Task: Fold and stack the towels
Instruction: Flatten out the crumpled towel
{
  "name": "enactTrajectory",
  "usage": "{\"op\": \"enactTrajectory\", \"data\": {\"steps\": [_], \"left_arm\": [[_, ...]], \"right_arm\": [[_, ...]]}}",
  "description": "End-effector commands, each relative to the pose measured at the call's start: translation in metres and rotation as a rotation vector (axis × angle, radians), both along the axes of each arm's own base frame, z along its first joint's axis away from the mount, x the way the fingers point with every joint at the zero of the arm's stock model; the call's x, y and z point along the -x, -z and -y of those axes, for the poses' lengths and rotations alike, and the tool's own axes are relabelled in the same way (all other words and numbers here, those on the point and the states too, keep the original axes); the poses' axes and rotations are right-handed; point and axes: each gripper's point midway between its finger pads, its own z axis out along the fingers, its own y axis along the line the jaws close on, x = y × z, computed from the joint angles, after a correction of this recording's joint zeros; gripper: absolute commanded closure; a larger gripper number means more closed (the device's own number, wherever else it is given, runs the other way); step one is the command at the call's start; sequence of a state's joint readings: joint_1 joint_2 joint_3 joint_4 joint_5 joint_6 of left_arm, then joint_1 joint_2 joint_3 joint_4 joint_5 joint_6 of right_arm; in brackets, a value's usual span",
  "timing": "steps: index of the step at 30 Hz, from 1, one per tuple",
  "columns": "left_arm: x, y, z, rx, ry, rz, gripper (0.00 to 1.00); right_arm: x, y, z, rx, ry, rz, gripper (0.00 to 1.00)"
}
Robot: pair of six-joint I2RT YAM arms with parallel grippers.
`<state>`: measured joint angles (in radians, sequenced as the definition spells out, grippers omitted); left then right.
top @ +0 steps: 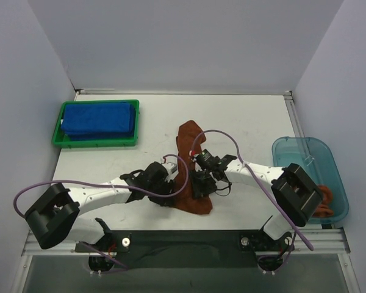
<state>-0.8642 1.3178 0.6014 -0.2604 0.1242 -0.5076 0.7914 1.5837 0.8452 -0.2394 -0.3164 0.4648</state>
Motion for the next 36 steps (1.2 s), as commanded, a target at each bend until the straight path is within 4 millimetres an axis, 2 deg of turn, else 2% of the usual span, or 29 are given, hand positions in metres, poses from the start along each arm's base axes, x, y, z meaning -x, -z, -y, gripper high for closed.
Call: {"op": "enactTrajectory", "data": {"steps": [1, 2, 4, 5, 6, 7, 8, 9, 10, 11, 12, 13, 16, 17, 19, 20, 22, 23, 25, 27, 28, 30, 32, 33, 34, 36], "left_arm": [[-0.006, -0.008, 0.012, 0.006, 0.026, 0.015, 0.5], [-0.006, -0.008, 0.011, 0.0, 0.026, 0.017, 0.65], [-0.011, -0.009, 0.007, -0.021, -0.004, 0.031, 0.8], [-0.017, -0.01, 0.003, -0.041, -0.03, 0.056, 0.93], [-0.018, -0.01, -0.001, -0.059, -0.055, 0.057, 0.97], [-0.021, -0.014, -0.003, -0.056, -0.073, 0.066, 1.0], [-0.025, -0.015, -0.008, -0.07, -0.104, 0.08, 1.0], [-0.029, -0.016, -0.015, -0.079, -0.15, 0.073, 1.0], [-0.031, -0.021, -0.017, -0.064, -0.174, 0.077, 1.0], [-0.032, -0.022, -0.021, -0.053, -0.212, 0.059, 1.0], [-0.033, -0.029, -0.022, -0.024, -0.234, 0.066, 1.0], [-0.036, -0.032, -0.027, -0.009, -0.266, 0.059, 1.0], [-0.028, -0.039, -0.032, 0.055, -0.312, 0.005, 1.0], [-0.018, -0.038, -0.03, 0.077, -0.299, -0.032, 1.0], [-0.006, -0.044, -0.026, 0.134, -0.302, -0.079, 1.0], [0.002, -0.044, -0.024, 0.152, -0.291, -0.109, 1.0], [0.024, -0.042, -0.02, 0.192, -0.255, -0.19, 1.0], [0.037, -0.042, -0.016, 0.207, -0.221, -0.225, 0.99], [0.052, -0.042, -0.015, 0.224, -0.204, -0.264, 0.94], [0.066, -0.045, -0.013, 0.247, -0.178, -0.294, 0.82], [0.072, -0.043, -0.014, 0.246, -0.171, -0.31, 0.8], [0.081, -0.046, -0.012, 0.26, -0.141, -0.334, 0.68], [0.084, -0.052, -0.009, 0.274, -0.112, -0.344, 0.53], [0.082, -0.054, -0.01, 0.27, -0.11, -0.325, 0.38], [0.075, -0.062, -0.008, 0.276, -0.12, -0.289, 0.32], [0.051, -0.065, -0.015, 0.243, -0.198, -0.178, 0.25]], "right_arm": [[-0.006, -0.014, 0.006, -0.02, 0.029, 0.036, 0.65], [-0.007, -0.014, 0.013, -0.016, 0.048, 0.042, 0.76], [-0.015, -0.027, 0.022, -0.038, 0.096, 0.093, 0.83], [-0.019, -0.025, 0.037, -0.031, 0.151, 0.092, 0.87], [-0.023, -0.029, 0.044, -0.036, 0.193, 0.106, 0.91], [-0.028, -0.041, 0.052, -0.067, 0.236, 0.147, 0.98], [-0.031, -0.045, 0.061, -0.073, 0.276, 0.164, 1.0], [-0.035, -0.044, 0.078, -0.07, 0.347, 0.172, 1.0], [-0.04, -0.057, 0.087, -0.097, 0.405, 0.223, 1.0], [-0.035, -0.054, 0.098, -0.087, 0.447, 0.221, 1.0], [-0.041, -0.067, 0.111, -0.116, 0.513, 0.271, 1.0], [-0.041, -0.07, 0.119, -0.116, 0.57, 0.287, 1.0], [-0.026, -0.074, 0.143, -0.102, 0.7, 0.306, 1.0], [-0.014, -0.07, 0.148, -0.083, 0.716, 0.277, 1.0], [0.002, -0.07, 0.151, -0.112, 0.741, 0.27, 1.0], [0.016, -0.067, 0.15, -0.123, 0.737, 0.221, 1.0], [0.031, -0.068, 0.146, -0.171, 0.722, 0.203, 0.98], [0.047, -0.062, 0.142, -0.18, 0.69, 0.143, 0.96], [0.057, -0.064, 0.141, -0.2, 0.673, 0.131, 0.92], [0.068, -0.064, 0.139, -0.194, 0.617, 0.106, 0.86], [0.07, -0.066, 0.138, -0.187, 0.592, 0.101, 0.78], [0.073, -0.073, 0.133, -0.161, 0.504, 0.065, 0.69], [0.068, -0.08, 0.132, -0.128, 0.465, 0.075, 0.58], [0.06, -0.09, 0.129, -0.105, 0.432, 0.108, 0.57], [0.043, -0.095, 0.134, -0.064, 0.427, 0.197, 0.55], [0.024, -0.106, 0.123, -0.044, 0.367, 0.261, 0.55]]}}
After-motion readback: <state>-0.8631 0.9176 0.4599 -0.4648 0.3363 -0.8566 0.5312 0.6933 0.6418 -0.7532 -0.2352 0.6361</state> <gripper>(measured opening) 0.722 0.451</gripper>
